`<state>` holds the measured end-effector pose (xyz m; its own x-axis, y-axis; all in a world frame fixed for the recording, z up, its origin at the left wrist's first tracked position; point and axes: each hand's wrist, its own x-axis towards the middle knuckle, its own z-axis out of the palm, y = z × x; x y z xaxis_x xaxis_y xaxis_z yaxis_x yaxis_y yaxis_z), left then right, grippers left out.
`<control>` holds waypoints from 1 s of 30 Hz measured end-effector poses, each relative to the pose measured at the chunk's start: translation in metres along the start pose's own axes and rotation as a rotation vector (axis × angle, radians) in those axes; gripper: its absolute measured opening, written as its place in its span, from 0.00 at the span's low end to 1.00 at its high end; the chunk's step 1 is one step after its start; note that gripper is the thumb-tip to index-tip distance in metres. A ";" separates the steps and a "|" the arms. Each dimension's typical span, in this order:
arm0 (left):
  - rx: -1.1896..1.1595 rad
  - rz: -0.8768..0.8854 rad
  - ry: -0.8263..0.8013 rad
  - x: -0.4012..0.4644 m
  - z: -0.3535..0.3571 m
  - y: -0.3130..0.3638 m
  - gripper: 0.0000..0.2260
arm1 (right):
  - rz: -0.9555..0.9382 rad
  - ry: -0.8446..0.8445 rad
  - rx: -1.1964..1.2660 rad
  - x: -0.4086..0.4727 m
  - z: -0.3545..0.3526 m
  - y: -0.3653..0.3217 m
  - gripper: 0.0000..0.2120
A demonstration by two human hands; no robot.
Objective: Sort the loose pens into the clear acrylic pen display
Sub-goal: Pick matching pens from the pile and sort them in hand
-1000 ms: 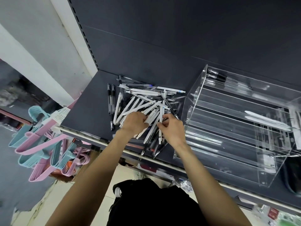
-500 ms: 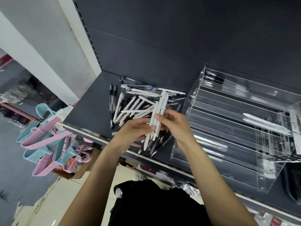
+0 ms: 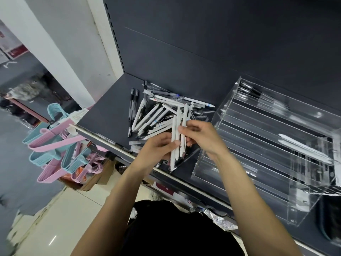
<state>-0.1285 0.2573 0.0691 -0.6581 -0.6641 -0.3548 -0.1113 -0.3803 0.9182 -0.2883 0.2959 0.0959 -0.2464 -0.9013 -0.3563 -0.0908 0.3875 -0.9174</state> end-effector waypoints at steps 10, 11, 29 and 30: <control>-0.133 0.018 0.084 -0.004 -0.003 -0.004 0.13 | -0.050 -0.032 -0.182 0.017 0.009 -0.003 0.10; -0.090 0.032 0.099 -0.003 -0.002 -0.005 0.12 | -0.046 -0.049 -0.195 0.018 0.011 -0.002 0.10; 0.056 0.026 -0.083 -0.015 -0.009 -0.004 0.07 | -0.311 -0.582 -0.828 0.062 -0.018 -0.078 0.07; 0.080 0.019 -0.091 -0.015 -0.010 -0.003 0.06 | -0.337 -0.541 -0.813 0.062 -0.019 -0.077 0.07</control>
<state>-0.1110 0.2618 0.0694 -0.7254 -0.6077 -0.3232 -0.1552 -0.3131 0.9370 -0.3149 0.2141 0.1478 0.3611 -0.8761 -0.3196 -0.7490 -0.0683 -0.6591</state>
